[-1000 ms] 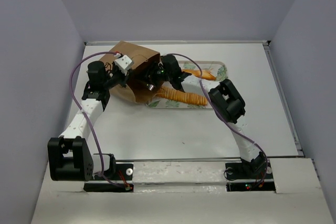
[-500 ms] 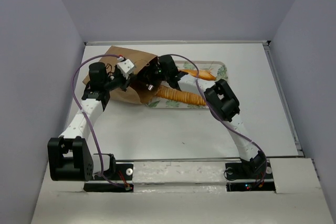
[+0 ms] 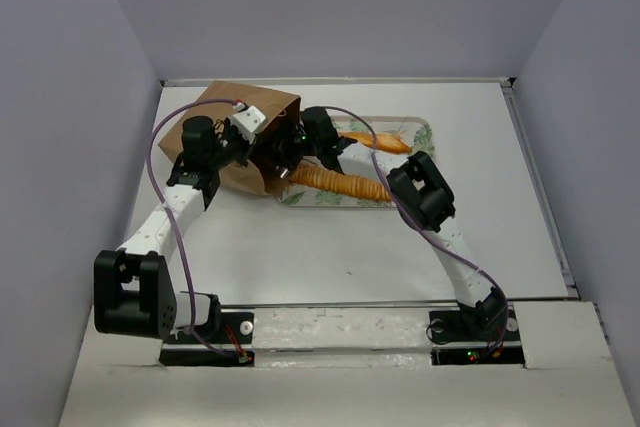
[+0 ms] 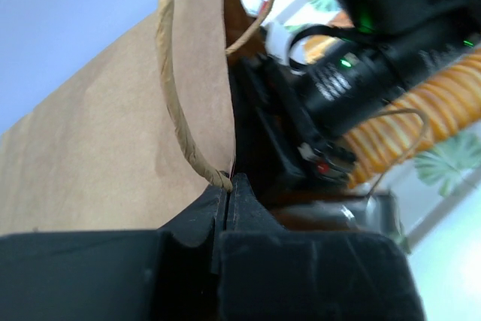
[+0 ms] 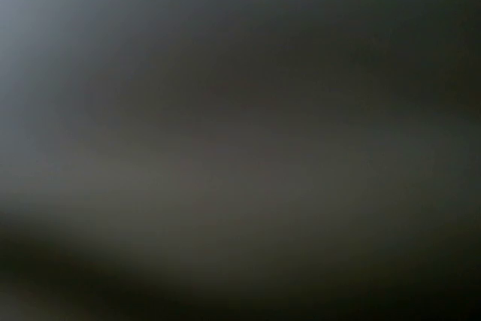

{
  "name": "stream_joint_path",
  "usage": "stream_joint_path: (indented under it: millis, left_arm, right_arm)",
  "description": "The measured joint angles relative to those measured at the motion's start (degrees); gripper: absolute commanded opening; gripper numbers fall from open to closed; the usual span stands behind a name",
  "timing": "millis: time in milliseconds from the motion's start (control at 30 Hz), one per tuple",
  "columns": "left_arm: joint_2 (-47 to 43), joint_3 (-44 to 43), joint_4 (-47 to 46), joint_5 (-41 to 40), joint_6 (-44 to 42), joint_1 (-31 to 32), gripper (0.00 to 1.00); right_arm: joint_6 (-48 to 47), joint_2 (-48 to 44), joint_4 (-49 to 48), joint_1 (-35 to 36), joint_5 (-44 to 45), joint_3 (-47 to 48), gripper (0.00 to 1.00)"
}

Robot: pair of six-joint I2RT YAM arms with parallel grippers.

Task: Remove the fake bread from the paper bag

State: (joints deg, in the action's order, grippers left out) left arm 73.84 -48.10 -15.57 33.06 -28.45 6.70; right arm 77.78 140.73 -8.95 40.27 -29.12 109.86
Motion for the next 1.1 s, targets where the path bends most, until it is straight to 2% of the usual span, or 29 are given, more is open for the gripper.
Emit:
stream_joint_path:
  millis: [167,333,700,933,1100]
  left_arm:
    - [0.59,-0.92,-1.75,-10.10,1.03,3.34,0.00]
    - [0.59,-1.07,-2.67,-16.37,2.36,5.77,0.00]
    - [1.55,-1.07,-2.84,-20.41,2.10,6.86,0.00]
    - [2.29,-1.07,-2.40,-21.16,1.51,6.86,0.00]
    - [2.27,-1.07,-2.32,-20.96,1.57,6.84,0.00]
  right_arm:
    - [-0.26,-1.14,-0.02,0.33,0.46,-3.30,0.56]
    - [-0.85,-2.91,-0.02,0.96,1.51,-5.14,0.56]
    - [-4.52,-6.19,2.91,2.84,3.91,-5.99,0.56]
    - [-6.58,-12.07,4.20,3.32,6.69,-10.14,0.56]
    - [-7.06,-12.68,4.46,3.32,7.21,-10.29,0.56]
